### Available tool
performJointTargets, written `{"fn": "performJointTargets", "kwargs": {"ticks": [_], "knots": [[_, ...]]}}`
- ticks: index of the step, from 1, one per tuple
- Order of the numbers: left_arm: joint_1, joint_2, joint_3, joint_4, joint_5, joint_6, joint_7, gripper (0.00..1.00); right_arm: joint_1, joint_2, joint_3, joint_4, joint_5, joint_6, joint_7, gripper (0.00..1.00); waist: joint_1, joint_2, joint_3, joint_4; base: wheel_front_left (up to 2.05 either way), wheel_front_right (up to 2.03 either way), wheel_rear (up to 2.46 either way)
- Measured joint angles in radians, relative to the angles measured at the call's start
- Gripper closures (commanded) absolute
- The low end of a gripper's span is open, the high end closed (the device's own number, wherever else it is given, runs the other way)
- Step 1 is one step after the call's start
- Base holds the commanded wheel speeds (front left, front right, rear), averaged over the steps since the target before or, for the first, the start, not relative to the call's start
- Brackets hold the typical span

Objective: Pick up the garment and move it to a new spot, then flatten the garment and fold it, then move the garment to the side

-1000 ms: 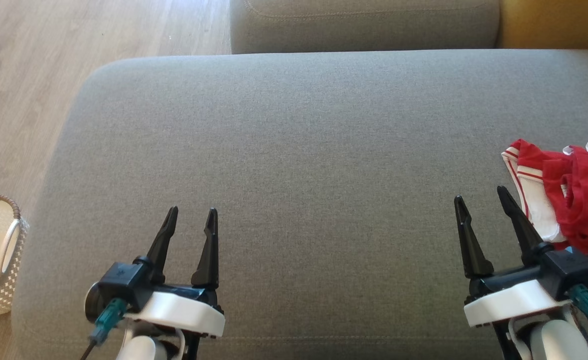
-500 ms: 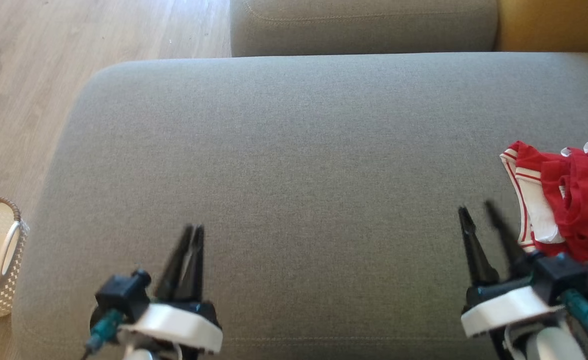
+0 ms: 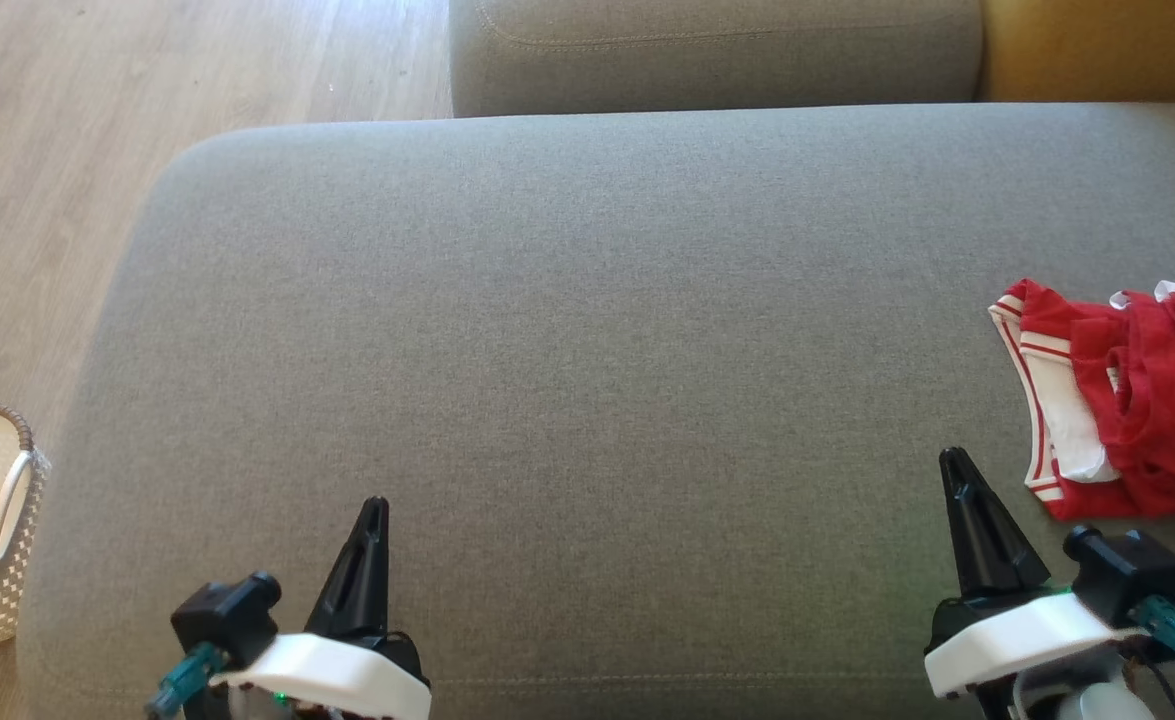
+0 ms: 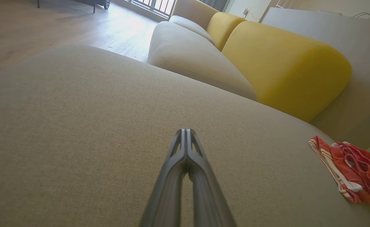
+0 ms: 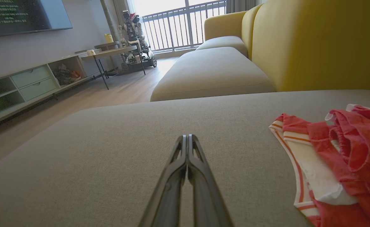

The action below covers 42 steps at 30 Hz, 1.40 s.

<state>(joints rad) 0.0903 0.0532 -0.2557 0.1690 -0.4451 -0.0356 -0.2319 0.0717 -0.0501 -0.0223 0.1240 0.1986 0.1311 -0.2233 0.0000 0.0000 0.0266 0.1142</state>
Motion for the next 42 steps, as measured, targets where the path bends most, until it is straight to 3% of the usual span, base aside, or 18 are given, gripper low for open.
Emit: {"fn": "performJointTargets", "kwargs": {"ticks": [42], "knots": [[-0.051,0.010,0.084,0.037,-0.441,-0.027,0.100,1.00,-0.044,-0.002,-0.017,0.053,0.519,0.000,0.108,1.00,0.0000,0.0000,-0.008,-0.041,0.00,0.00,0.00]]}}
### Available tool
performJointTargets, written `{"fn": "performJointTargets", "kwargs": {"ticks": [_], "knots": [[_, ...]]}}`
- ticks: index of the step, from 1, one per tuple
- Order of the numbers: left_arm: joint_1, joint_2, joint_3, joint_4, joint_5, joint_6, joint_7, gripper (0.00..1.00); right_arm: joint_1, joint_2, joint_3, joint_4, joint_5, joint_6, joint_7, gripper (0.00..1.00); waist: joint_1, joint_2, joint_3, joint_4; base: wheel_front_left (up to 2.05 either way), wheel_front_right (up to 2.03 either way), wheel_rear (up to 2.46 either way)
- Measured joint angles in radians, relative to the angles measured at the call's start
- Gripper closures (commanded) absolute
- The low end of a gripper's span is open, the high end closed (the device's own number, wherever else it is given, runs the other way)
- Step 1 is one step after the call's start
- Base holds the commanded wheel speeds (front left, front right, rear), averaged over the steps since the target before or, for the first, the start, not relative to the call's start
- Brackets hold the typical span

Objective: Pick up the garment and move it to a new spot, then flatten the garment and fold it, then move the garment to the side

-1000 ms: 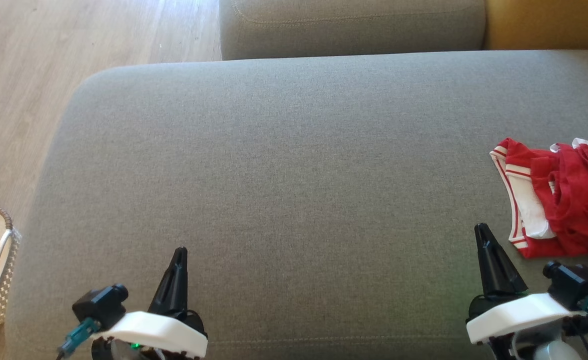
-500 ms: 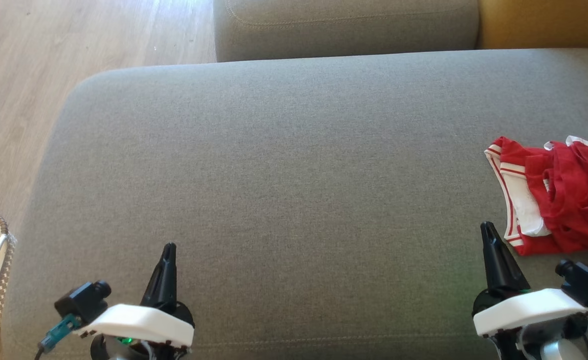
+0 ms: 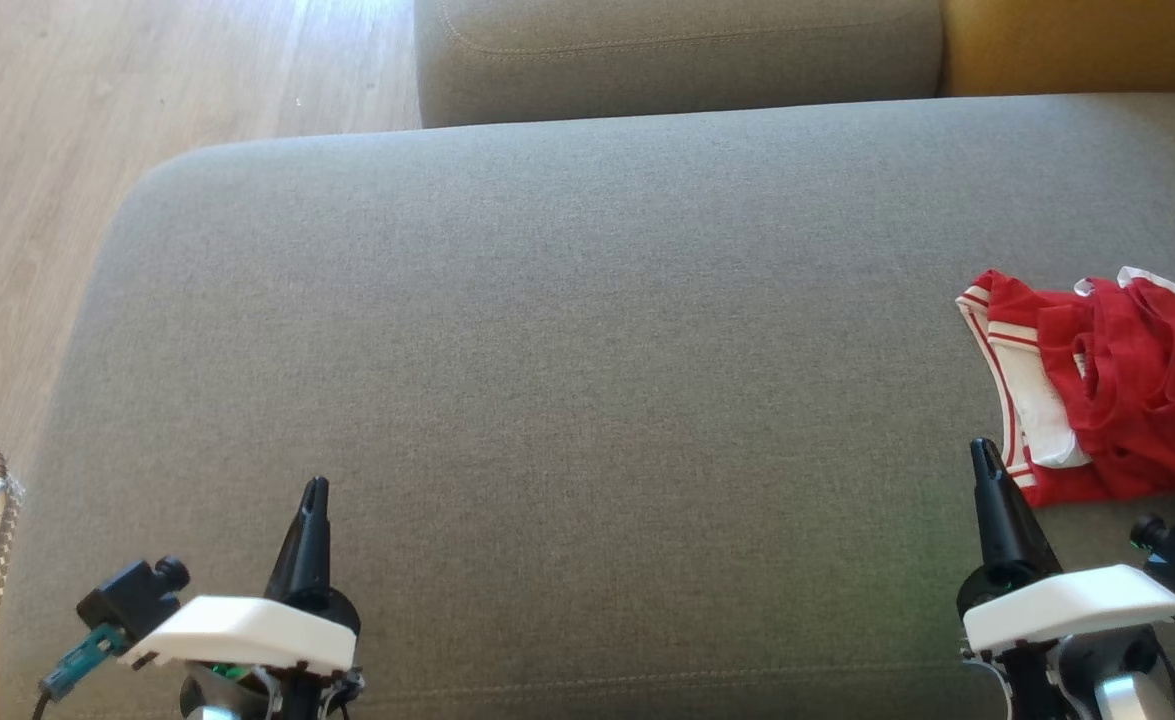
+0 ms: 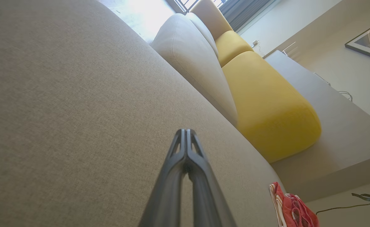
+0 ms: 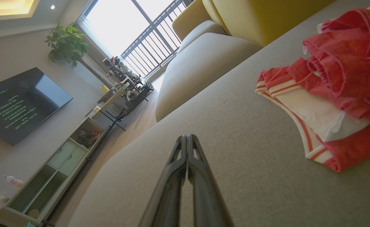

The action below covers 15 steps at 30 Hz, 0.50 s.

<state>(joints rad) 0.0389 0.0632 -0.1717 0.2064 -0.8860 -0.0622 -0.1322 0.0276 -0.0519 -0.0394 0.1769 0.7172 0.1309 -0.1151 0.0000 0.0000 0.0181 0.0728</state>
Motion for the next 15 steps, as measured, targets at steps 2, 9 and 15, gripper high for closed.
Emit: {"fn": "performJointTargets", "kwargs": {"ticks": [2,9,15], "knots": [[-0.003,0.000,0.008,0.000,-0.020,-0.001,0.008,1.00,0.000,0.000,-0.003,0.004,0.025,0.000,0.001,1.00,0.0000,0.0000,0.000,-0.002,0.00,0.00,0.00],[-0.005,0.001,0.027,0.010,-0.103,-0.008,0.027,1.00,-0.002,-0.001,-0.010,0.013,0.124,0.000,0.021,1.00,0.0000,0.0000,-0.002,-0.010,0.00,0.00,0.00],[-0.018,0.001,0.046,0.016,-0.166,-0.010,0.043,1.00,-0.019,-0.001,-0.015,0.022,0.199,0.000,0.043,1.00,0.0000,0.0000,-0.003,-0.016,0.00,0.00,0.00]]}}
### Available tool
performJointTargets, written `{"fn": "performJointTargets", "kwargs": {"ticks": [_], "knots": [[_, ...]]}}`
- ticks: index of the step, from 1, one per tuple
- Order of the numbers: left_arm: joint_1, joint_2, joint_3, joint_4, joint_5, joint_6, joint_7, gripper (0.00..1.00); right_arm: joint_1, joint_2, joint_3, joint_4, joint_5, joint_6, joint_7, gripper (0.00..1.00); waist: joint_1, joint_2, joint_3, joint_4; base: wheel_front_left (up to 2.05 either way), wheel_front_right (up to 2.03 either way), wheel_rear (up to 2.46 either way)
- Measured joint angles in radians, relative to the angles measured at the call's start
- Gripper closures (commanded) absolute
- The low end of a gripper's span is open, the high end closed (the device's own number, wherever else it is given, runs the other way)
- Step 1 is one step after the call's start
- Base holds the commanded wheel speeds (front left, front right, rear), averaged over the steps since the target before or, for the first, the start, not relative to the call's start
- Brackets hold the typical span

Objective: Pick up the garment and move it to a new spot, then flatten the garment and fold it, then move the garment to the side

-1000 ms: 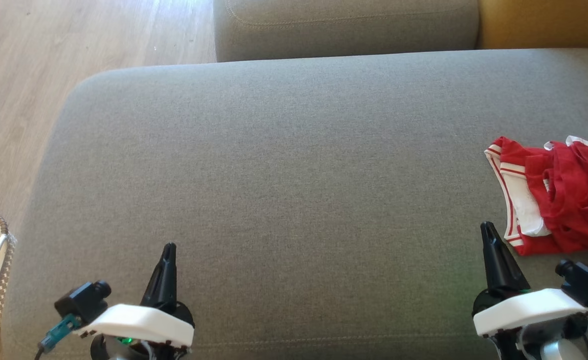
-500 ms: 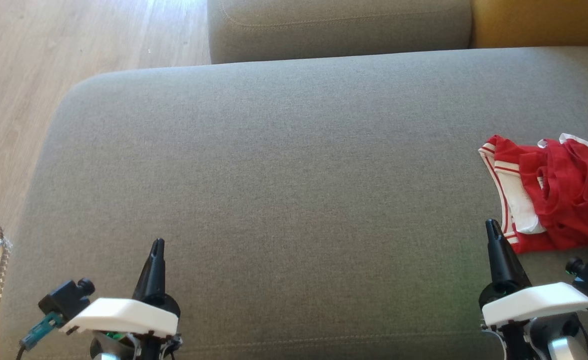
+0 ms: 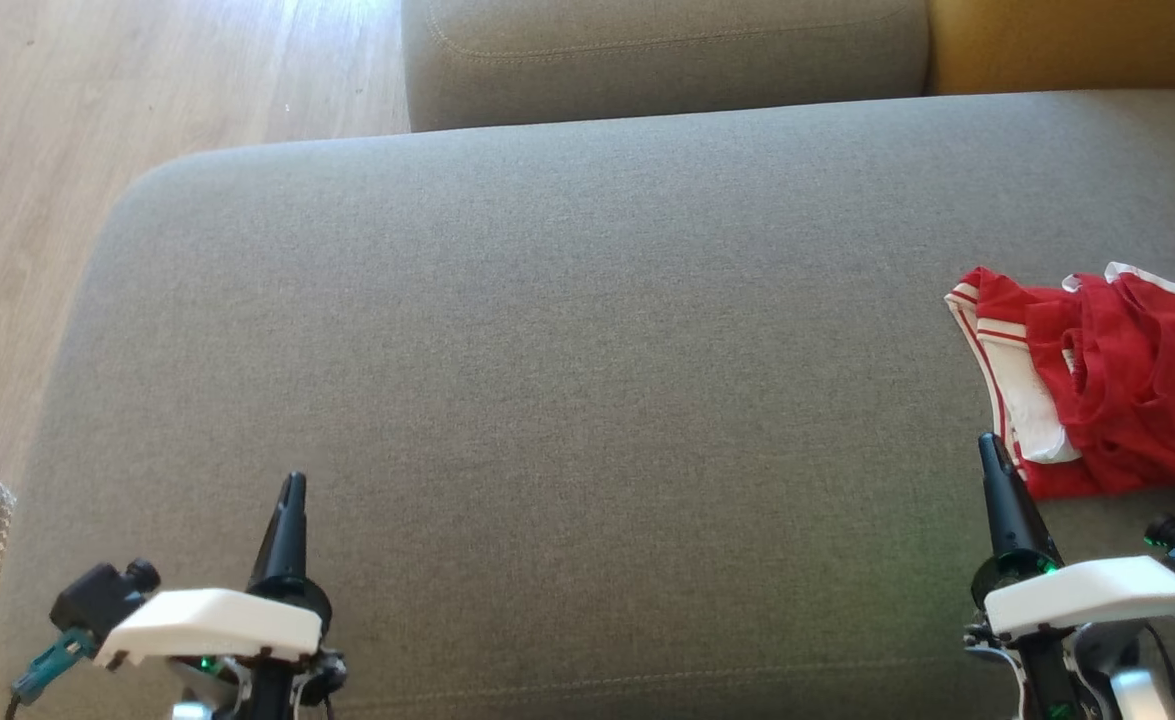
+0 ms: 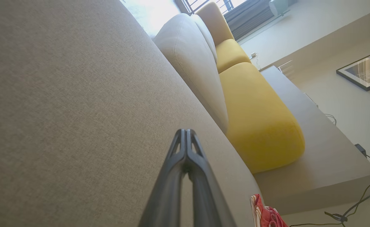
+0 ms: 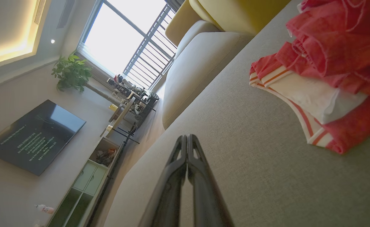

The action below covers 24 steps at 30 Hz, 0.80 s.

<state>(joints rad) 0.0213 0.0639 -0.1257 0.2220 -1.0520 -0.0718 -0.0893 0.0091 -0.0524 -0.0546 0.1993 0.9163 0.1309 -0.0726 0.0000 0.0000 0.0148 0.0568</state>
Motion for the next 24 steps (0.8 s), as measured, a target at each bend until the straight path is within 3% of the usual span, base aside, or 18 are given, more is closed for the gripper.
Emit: {"fn": "performJointTargets", "kwargs": {"ticks": [24], "knots": [[-0.027,0.001,0.068,0.018,-0.247,-0.026,0.066,1.00,-0.024,0.000,-0.020,0.032,0.298,0.000,0.066,1.00,0.0000,0.0000,-0.005,-0.024,0.00,0.00,0.00]]}}
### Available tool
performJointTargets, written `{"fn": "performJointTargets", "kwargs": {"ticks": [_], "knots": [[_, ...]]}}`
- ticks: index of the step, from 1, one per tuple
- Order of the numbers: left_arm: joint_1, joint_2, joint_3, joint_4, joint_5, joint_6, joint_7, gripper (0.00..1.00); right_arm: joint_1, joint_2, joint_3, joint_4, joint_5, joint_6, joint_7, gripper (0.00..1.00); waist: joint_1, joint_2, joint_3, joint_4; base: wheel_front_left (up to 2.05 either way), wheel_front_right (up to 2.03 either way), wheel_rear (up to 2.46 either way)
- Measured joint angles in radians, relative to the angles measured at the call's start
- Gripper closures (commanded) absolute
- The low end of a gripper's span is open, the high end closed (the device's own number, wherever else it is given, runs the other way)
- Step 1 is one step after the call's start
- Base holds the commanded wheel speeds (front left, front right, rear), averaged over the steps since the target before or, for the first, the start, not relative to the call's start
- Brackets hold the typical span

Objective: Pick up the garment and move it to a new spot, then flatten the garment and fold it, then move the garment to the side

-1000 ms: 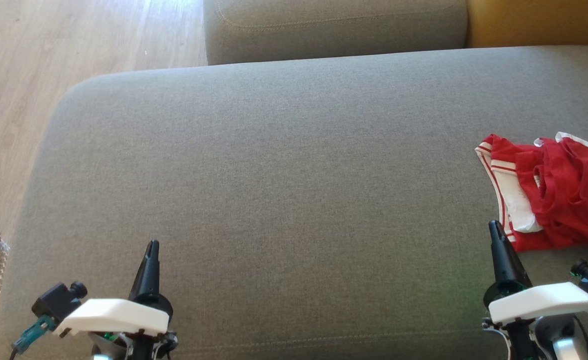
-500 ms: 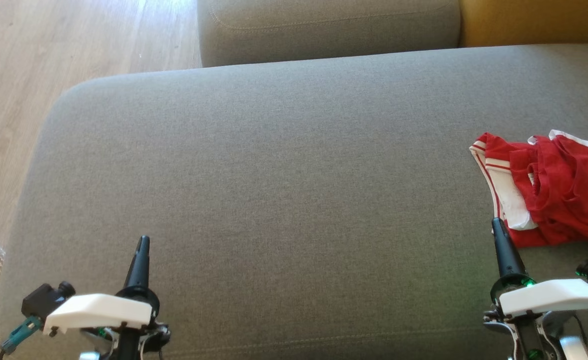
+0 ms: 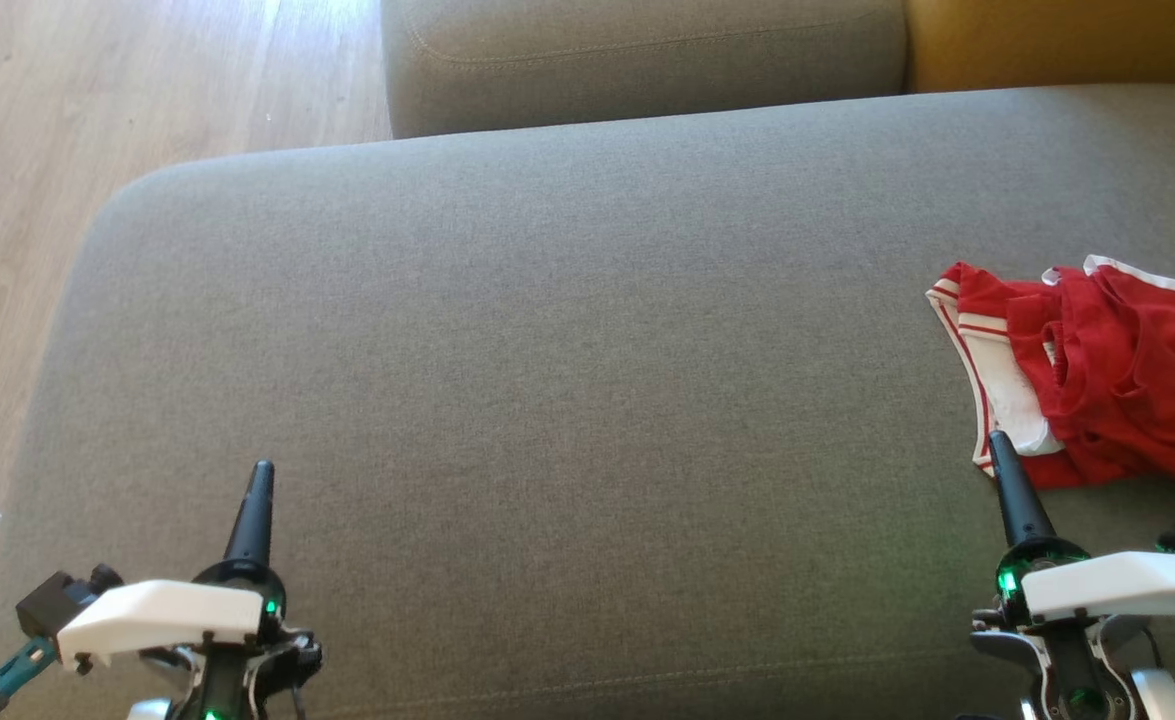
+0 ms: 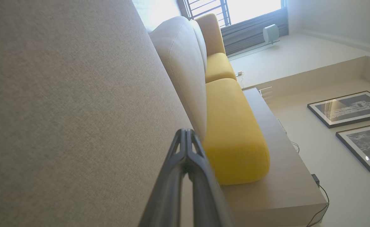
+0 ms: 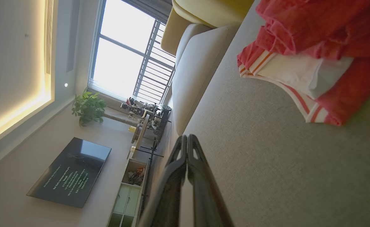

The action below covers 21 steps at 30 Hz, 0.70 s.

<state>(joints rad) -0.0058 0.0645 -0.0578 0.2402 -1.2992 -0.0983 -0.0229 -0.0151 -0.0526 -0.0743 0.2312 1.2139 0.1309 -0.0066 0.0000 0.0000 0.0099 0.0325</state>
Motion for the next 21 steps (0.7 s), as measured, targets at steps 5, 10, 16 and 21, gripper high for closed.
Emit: {"fn": "performJointTargets", "kwargs": {"ticks": [5,10,16,21], "knots": [[-0.001,0.000,0.010,0.008,-0.052,-0.002,0.016,1.00,-0.002,0.000,-0.008,0.005,0.062,0.000,0.016,1.00,0.0000,0.0000,-0.001,-0.005,0.00,0.00,0.00],[-0.009,0.000,0.021,0.011,-0.094,-0.008,0.031,1.00,-0.009,0.000,-0.011,0.011,0.112,0.000,0.025,1.00,0.0000,0.0000,-0.002,-0.009,0.00,0.00,0.00],[-0.023,0.000,0.041,0.015,-0.156,-0.009,0.048,1.00,-0.019,0.000,-0.016,0.017,0.185,0.000,0.044,1.00,0.0000,0.0000,-0.003,-0.015,0.00,0.00,0.00],[-0.025,0.000,0.053,0.020,-0.206,-0.016,0.059,1.00,-0.019,0.000,-0.021,0.025,0.246,0.000,0.060,1.00,0.0000,0.0000,-0.004,-0.020,0.00,0.00,0.00]]}}
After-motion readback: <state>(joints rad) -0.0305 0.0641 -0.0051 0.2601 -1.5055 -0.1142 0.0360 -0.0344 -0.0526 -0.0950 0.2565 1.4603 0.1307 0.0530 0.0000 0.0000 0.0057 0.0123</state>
